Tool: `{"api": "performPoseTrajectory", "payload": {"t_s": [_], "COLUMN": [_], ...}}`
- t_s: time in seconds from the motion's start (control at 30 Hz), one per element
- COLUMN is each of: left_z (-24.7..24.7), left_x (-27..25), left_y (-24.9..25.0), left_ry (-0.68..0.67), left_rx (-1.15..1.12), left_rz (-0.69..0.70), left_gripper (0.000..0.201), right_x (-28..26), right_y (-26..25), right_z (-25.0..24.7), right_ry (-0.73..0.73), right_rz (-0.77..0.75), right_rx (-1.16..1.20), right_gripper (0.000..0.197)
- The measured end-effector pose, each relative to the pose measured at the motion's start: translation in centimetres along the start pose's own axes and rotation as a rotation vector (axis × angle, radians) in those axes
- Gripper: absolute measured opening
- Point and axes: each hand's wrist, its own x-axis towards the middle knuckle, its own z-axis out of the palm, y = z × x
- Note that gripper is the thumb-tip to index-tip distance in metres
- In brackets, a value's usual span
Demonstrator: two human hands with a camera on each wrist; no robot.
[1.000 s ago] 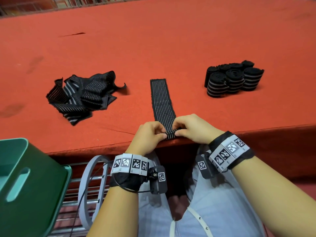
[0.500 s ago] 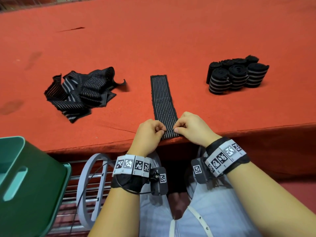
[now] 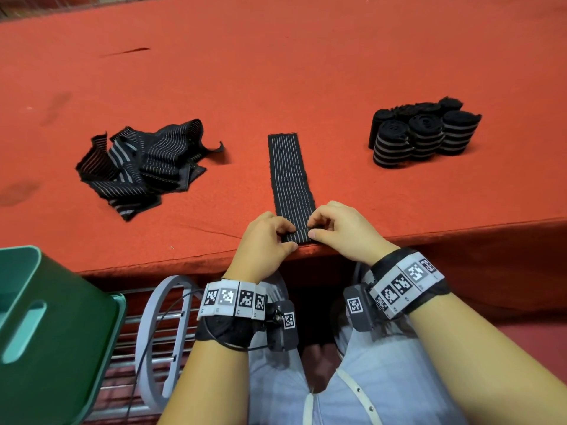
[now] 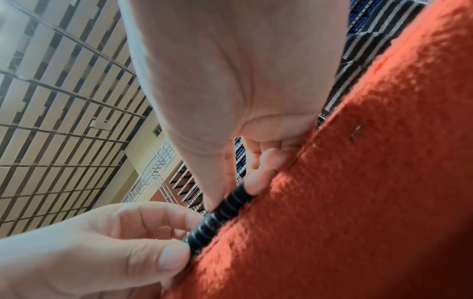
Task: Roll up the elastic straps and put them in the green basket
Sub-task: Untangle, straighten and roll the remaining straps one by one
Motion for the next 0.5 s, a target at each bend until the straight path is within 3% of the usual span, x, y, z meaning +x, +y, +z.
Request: {"api": "performPoseTrajectory", "payload": {"t_s": [0.23, 0.5], "left_z": [0.02, -0.23], "left_x": [0.06, 0.06], "left_y": [0.17, 0.23], "left_ry": [-0.032, -0.067], "left_rx": [0.011, 0.026], "left_rz": [-0.043, -0.053], "left_gripper": [0.040, 0.035], "right_x": [-0.07, -0.24], "right_y": [0.09, -0.05], "right_z": [0.02, -0.26], "right_ry": [-0.018, -0.058], "right_rz": [0.020, 0.001], "right_rx": [-0.010, -0.022], "right_gripper": [0.026, 0.037]}}
